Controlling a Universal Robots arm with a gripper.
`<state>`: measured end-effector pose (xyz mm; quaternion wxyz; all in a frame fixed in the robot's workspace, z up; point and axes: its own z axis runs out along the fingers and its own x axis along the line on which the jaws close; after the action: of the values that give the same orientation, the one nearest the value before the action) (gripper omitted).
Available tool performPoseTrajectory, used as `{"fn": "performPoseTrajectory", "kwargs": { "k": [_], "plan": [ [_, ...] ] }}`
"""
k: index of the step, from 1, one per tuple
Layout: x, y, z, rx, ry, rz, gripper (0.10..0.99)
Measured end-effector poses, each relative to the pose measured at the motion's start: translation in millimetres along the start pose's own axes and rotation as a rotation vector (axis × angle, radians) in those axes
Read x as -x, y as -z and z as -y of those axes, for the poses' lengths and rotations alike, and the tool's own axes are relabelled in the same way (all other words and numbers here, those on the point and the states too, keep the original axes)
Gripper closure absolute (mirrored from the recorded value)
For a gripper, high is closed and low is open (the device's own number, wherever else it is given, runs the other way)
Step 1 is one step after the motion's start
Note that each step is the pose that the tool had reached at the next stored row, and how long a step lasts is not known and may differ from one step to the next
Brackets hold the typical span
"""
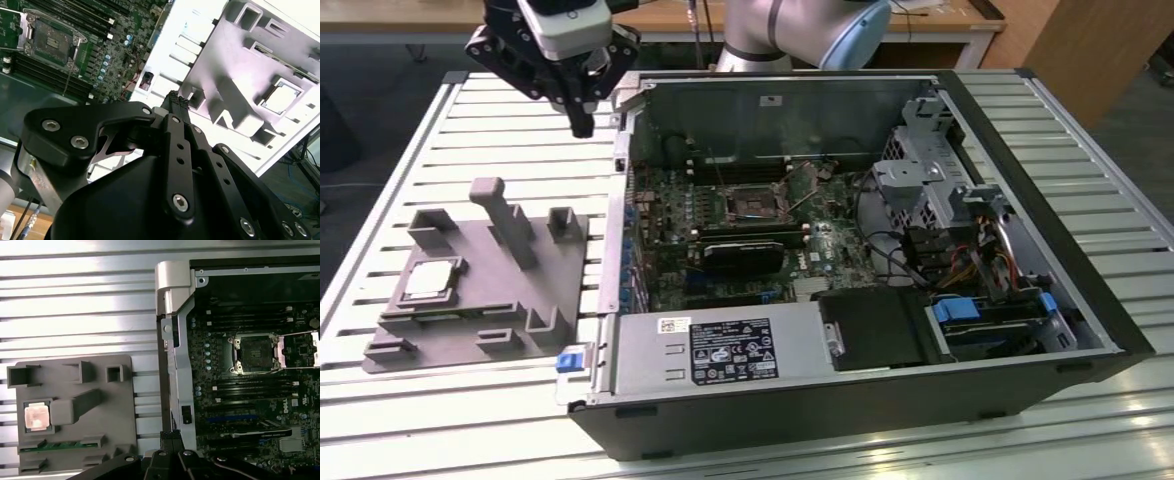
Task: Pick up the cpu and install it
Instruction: 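Reach for the cpu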
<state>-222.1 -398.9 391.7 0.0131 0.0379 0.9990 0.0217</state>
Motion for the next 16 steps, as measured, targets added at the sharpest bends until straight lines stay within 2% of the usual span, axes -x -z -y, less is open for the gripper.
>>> {"fn": "performPoseTrajectory", "kwargs": {
  "k": [16],
  "plan": [
    [-14.4, 0.1, 1.1, 0.0, 0.0, -0.0001, 0.98]
  ]
}}
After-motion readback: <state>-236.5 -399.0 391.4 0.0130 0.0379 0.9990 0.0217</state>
